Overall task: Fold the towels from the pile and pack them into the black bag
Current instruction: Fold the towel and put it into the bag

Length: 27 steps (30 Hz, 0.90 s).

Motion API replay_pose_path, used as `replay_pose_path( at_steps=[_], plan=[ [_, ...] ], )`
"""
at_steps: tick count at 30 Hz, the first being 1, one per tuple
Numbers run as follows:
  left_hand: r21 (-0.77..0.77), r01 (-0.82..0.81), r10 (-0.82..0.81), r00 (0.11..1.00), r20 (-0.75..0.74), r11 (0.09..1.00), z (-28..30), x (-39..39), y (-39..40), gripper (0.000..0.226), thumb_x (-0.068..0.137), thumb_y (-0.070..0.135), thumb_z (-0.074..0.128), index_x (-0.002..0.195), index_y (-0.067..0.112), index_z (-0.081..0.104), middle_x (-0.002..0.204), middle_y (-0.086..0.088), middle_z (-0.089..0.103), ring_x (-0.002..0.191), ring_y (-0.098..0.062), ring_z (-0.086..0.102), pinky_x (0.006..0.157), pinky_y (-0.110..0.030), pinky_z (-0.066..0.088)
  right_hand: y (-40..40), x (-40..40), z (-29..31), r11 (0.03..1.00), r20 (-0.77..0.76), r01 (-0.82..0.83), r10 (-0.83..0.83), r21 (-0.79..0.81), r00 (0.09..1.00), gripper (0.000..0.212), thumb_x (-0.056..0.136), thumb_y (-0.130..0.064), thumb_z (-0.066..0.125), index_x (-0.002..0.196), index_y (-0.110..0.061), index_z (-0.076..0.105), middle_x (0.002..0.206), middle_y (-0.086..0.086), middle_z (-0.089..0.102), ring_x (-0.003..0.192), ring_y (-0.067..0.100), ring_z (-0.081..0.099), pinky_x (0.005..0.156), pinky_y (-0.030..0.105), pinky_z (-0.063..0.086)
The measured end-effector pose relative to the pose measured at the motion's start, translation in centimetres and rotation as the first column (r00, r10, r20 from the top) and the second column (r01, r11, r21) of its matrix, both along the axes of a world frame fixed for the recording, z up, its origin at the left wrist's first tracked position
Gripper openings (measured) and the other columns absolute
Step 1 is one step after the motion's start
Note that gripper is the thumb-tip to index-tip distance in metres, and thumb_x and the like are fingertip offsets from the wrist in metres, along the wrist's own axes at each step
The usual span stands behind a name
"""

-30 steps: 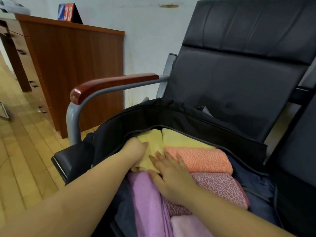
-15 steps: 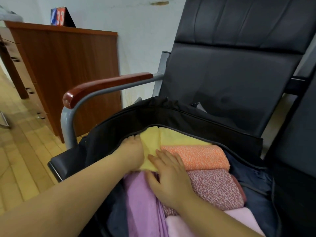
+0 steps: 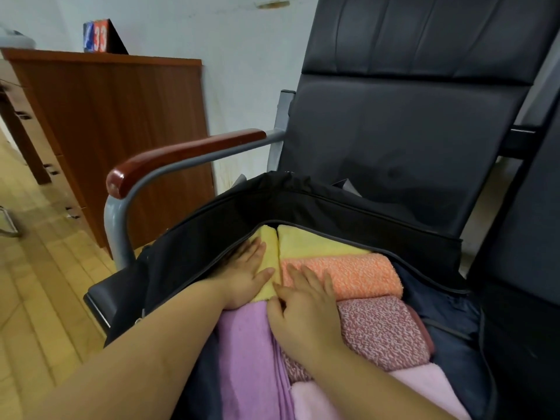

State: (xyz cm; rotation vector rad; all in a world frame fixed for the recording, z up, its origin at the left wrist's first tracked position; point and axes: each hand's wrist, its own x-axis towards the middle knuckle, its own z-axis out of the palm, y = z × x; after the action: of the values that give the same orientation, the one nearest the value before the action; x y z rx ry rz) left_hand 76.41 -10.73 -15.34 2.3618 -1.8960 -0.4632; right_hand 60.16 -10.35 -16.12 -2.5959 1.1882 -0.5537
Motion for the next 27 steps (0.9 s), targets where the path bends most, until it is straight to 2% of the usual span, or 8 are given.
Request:
replay_pose_path(
  at_steps=[4, 7, 10, 14, 18, 20, 23, 27],
  plan=[
    [0.047, -0.007, 0.004, 0.998, 0.069, 0.999, 1.3, -1.1, 0.6, 0.061, 0.104, 0.042, 0.021, 0.153, 0.013, -0.003, 0.16, -0.002, -0.014, 0.147, -0.016, -0.014, 0.117, -0.03, -0.008, -0.5, 0.0, 1.6, 0.983, -0.14, -0.034, 0.06, 0.181, 0.988, 0.063, 0.087, -0.043, 0.019, 0.144, -0.026, 0.042, 0.161, 0.0, 0.013, 0.147, 0.016, 0.004, 0.117, 0.043, -0.012],
    [0.045, 0.005, -0.006, 0.999, 0.032, 0.999, 2.9, -2.9, 1.9, 0.054, 0.105, 0.034, 0.02, 0.153, 0.011, 0.01, 0.161, -0.008, 0.002, 0.148, -0.018, 0.0, 0.117, -0.027, 0.001, -0.7, -1.5, 3.9, 0.958, -0.169, -0.069, 0.119, 0.278, 0.978, 0.049, 0.099, -0.035, 0.029, 0.147, -0.027, 0.036, 0.161, 0.003, 0.011, 0.148, 0.019, 0.005, 0.118, 0.044, -0.005],
    [-0.04, 0.032, -0.032, 0.999, -0.007, 0.999, 4.5, -5.3, 3.6, 0.053, 0.104, 0.039, 0.022, 0.15, 0.013, 0.024, 0.158, -0.007, 0.02, 0.146, -0.016, 0.017, 0.116, -0.024, 0.01, -0.5, -5.8, 5.6, 0.979, -0.21, -0.026, 0.069, 0.202, 0.975, 0.053, 0.1, -0.044, 0.031, 0.151, -0.029, 0.024, 0.162, 0.004, 0.004, 0.148, 0.02, 0.0, 0.117, 0.043, -0.005],
    [-0.155, 0.198, -0.173, 0.972, 0.159, 0.968, 7.7, -11.8, 5.7, 0.057, 0.1, 0.049, 0.017, 0.15, 0.024, 0.029, 0.157, 0.001, 0.026, 0.143, -0.014, 0.024, 0.114, -0.024, 0.013, 1.7, -14.3, 7.1, 0.988, -0.183, 0.108, -0.087, 0.112, 0.979, 0.061, 0.097, -0.047, 0.04, 0.152, -0.03, 0.018, 0.162, -0.001, 0.001, 0.148, 0.016, -0.005, 0.117, 0.041, -0.008],
    [-0.212, 0.453, -0.403, 0.883, 0.241, 0.866, 9.6, -22.3, 7.7, 0.089, 0.074, 0.062, -0.004, 0.149, 0.024, 0.026, 0.154, 0.005, 0.03, 0.14, -0.011, 0.027, 0.111, -0.02, 0.011, 5.6, -24.8, 7.9, 0.971, -0.165, 0.225, -0.209, 0.084, 0.964, 0.066, 0.096, -0.045, 0.045, 0.153, -0.03, 0.015, 0.162, -0.003, 0.001, 0.148, 0.014, -0.005, 0.118, 0.037, -0.005],
    [-0.234, 0.531, -0.494, 0.846, 0.203, 0.814, 9.5, -27.9, 8.4, 0.085, 0.079, 0.066, 0.002, 0.149, 0.024, 0.026, 0.153, 0.005, 0.032, 0.14, -0.01, 0.027, 0.112, -0.02, 0.012, 7.8, -30.3, 7.7, 0.951, -0.163, 0.295, -0.277, 0.096, 0.947, 0.067, 0.096, -0.044, 0.045, 0.153, -0.03, 0.013, 0.161, -0.003, 0.002, 0.148, 0.015, -0.005, 0.119, 0.036, -0.003],
    [-0.248, 0.636, -0.615, 0.771, 0.166, 0.731, 9.3, -36.3, 9.4, 0.056, 0.1, 0.051, 0.03, 0.15, 0.025, 0.025, 0.154, 0.007, 0.029, 0.141, -0.007, 0.023, 0.114, -0.021, 0.009, 10.8, -38.4, 7.3, 0.909, -0.172, 0.403, -0.383, 0.101, 0.907, 0.068, 0.096, -0.042, 0.047, 0.153, -0.029, 0.013, 0.161, -0.002, 0.003, 0.148, 0.015, -0.004, 0.119, 0.036, -0.002],
    [-0.172, 0.729, -0.722, 0.683, 0.11, 0.663, 9.6, -46.1, 10.7, 0.055, 0.1, 0.049, 0.034, 0.149, 0.027, 0.026, 0.154, 0.009, 0.03, 0.142, -0.008, 0.024, 0.115, -0.023, 0.015, 14.0, -48.0, 7.4, 0.835, -0.138, 0.546, -0.534, 0.067, 0.834, 0.065, 0.095, -0.041, 0.049, 0.152, -0.029, 0.019, 0.161, -0.003, 0.009, 0.148, 0.015, -0.001, 0.119, 0.036, -0.001]
  ],
)
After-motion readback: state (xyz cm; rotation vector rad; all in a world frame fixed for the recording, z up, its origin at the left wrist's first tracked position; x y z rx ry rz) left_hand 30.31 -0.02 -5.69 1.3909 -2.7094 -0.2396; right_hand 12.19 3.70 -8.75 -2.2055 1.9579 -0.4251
